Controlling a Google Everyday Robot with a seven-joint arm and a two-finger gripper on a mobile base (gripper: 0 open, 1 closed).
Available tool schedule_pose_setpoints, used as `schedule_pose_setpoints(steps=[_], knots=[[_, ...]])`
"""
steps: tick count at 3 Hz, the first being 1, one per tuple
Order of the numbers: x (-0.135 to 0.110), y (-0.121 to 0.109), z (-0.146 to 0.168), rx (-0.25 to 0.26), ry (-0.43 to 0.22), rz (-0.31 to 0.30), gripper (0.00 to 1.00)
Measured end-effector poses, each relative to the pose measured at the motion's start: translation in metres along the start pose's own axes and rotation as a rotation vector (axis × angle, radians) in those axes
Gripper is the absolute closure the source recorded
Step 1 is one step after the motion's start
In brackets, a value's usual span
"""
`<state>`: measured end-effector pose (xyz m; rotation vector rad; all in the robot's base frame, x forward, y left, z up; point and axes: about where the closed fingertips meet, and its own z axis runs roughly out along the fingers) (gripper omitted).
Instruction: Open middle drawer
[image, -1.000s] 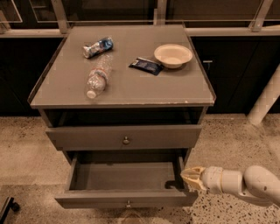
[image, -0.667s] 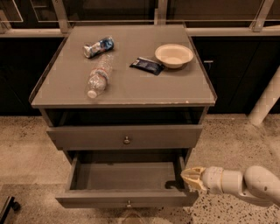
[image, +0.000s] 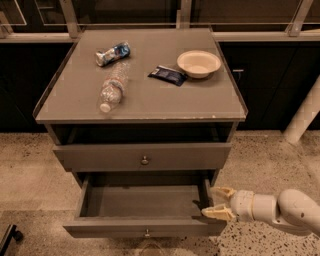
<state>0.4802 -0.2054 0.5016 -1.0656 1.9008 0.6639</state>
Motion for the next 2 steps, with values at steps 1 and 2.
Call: schedule_pose_setpoints(steps=[1, 2], knots=[[0.0000, 0.0000, 0.0000, 0.000, 0.000, 0.000, 0.00], [0.0000, 0.0000, 0.0001, 0.000, 0.000, 0.000, 0.00]])
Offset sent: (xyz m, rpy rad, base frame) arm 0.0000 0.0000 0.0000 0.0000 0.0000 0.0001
